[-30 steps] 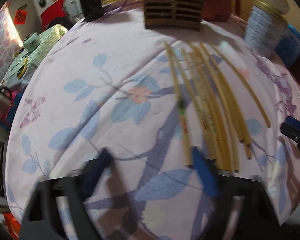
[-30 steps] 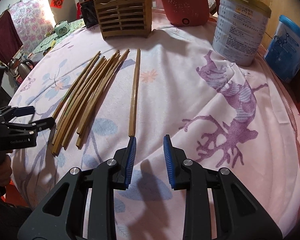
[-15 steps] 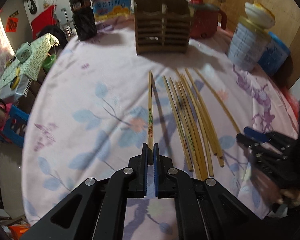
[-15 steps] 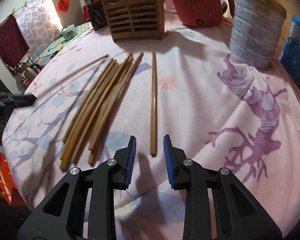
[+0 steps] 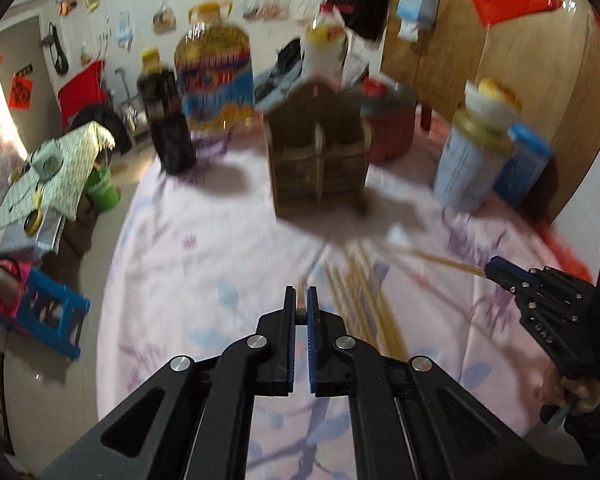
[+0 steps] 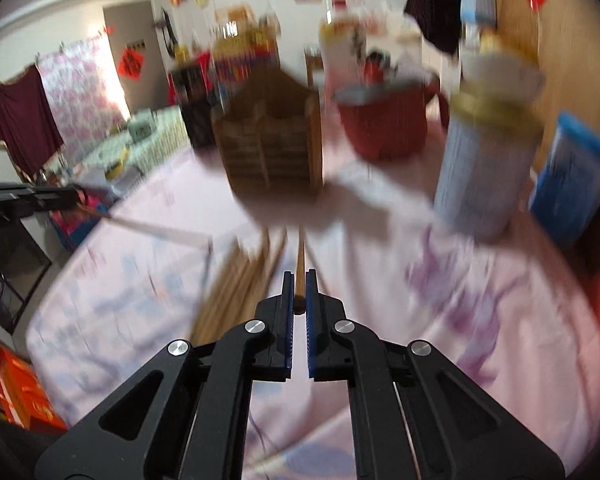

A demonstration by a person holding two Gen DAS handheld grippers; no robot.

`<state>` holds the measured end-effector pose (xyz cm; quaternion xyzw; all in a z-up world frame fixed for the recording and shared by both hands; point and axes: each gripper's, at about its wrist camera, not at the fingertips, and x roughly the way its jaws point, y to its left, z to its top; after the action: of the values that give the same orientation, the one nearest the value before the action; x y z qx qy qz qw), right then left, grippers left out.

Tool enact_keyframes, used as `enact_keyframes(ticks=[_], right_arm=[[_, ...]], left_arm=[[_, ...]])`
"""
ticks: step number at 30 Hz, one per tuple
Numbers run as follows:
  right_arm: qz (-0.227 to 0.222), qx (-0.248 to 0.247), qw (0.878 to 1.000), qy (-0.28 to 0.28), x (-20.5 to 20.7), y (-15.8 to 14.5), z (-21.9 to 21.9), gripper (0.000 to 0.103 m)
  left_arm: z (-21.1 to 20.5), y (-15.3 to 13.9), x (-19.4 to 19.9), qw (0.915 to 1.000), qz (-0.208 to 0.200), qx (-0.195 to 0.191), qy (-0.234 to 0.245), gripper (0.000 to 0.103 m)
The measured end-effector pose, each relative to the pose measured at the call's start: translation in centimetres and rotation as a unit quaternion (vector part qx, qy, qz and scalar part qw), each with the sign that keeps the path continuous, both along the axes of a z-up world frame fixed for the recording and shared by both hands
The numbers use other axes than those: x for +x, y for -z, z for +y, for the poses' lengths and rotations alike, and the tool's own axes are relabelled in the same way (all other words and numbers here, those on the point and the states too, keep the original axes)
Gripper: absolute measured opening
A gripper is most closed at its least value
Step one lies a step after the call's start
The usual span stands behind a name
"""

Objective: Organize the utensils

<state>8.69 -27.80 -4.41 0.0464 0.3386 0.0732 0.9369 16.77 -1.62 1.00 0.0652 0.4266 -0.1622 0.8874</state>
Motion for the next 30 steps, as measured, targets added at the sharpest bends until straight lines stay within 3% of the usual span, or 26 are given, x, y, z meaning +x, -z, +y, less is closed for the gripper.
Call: enact_keyframes(ticks=[5, 10, 17, 22, 25, 26, 27, 29, 30], right_arm=[[-0.036, 0.022, 0.999, 0.010, 0.2, -4.5, -0.5, 0.006], [-0.041, 0.034, 0.998, 0.018, -0.9, -5.6, -0.6, 0.006], [-0.043, 0.041, 0.997, 0.053, -2.9, -6.1, -1.3, 0.006], [-0.044, 0.037, 0.995, 0.086, -4.0, -6.3, -2.1, 0.006], [-0.043, 0.035, 0.993, 0.106, -4.6, -6.4, -2.7, 0.006], [-0.043, 0.036, 0.992, 0.110, -4.7, -6.4, -2.9, 0.006], [-0.042, 0.039, 0.992, 0.113, -4.5, -6.4, -3.1, 0.006], [-0.042, 0.049, 0.992, 0.110, -3.9, -6.7, -3.4, 0.006], [-0.043, 0.053, 0.992, 0.105, -3.3, -6.8, -3.3, 0.006]], left_arm=[[-0.4, -4.1, 2.7, 0.9995, -0.020, -0.021, 0.010, 0.005], [-1.0, -8.2, 6.3, 0.9984, -0.037, -0.037, 0.018, 0.005], [-3.0, -13.6, 12.4, 0.9943, -0.092, -0.048, 0.023, 0.005], [-5.1, -13.1, 16.3, 0.9940, -0.102, -0.035, 0.019, 0.005], [-5.7, -10.4, 18.1, 0.9971, -0.068, -0.029, 0.021, 0.007], [-5.7, -9.5, 18.4, 0.9978, -0.055, -0.032, 0.016, 0.020], [-5.5, -8.8, 18.3, 0.9983, -0.046, -0.035, 0.013, 0.049], [-4.9, -8.0, 17.4, 0.9980, -0.053, -0.033, 0.002, 0.068], [-4.6, -7.8, 16.6, 0.9979, -0.058, -0.030, 0.002, 0.068]])
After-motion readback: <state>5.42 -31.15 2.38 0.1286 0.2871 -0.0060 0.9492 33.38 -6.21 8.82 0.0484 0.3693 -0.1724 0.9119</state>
